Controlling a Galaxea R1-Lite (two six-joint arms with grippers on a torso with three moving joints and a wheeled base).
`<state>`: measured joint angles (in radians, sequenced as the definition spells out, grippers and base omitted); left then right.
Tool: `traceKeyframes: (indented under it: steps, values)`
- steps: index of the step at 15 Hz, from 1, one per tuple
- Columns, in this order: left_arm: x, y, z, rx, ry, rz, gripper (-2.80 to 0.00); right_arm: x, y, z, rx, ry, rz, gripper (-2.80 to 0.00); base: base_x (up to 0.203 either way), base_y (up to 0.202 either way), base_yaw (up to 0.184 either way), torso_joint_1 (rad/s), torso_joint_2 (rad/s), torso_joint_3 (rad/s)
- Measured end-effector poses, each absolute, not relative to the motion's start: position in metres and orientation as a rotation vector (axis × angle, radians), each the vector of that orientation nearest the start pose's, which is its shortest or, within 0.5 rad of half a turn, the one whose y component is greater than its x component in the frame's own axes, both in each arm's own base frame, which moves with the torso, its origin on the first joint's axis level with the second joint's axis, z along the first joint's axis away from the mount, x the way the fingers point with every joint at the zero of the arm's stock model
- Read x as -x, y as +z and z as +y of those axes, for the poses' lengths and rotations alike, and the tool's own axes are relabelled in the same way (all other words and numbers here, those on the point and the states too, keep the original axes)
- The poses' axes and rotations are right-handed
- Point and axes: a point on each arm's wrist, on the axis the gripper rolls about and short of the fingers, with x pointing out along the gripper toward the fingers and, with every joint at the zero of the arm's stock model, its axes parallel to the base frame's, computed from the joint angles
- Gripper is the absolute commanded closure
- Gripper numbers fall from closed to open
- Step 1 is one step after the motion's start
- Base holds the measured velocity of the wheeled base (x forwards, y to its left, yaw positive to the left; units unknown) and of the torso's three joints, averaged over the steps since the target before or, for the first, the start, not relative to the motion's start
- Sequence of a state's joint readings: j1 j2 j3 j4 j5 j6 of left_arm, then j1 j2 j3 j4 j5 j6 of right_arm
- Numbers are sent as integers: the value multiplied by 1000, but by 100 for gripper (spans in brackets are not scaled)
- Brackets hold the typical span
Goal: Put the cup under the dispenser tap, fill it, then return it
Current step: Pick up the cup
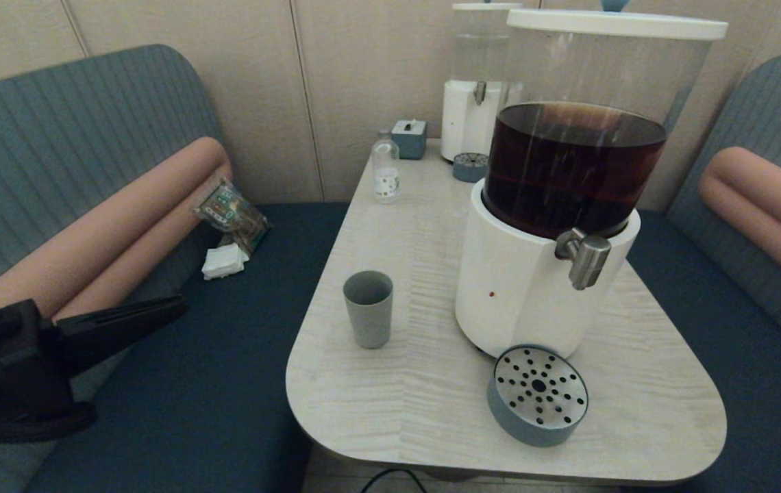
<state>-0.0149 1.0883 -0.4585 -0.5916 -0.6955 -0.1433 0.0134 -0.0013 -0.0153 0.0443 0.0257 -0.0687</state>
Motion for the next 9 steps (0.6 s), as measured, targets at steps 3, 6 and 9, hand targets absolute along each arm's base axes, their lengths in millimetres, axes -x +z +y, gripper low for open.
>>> traceKeyframes:
  steps: [3, 6, 9]
  values:
    - [-181, 199, -18, -11, -762, 19, -280, 24, 75, 0, 68, 40, 26, 0, 0, 0, 0, 0, 0, 0]
    - [-204, 166, -19, -65, -816, -15, -280, 24, 75, 0, 68, 40, 26, 0, 0, 0, 0, 0, 0, 0]
    - [-211, 146, -20, -57, -887, -16, -280, 24, 75, 0, 68, 40, 26, 0, 0, 0, 0, 0, 0, 0]
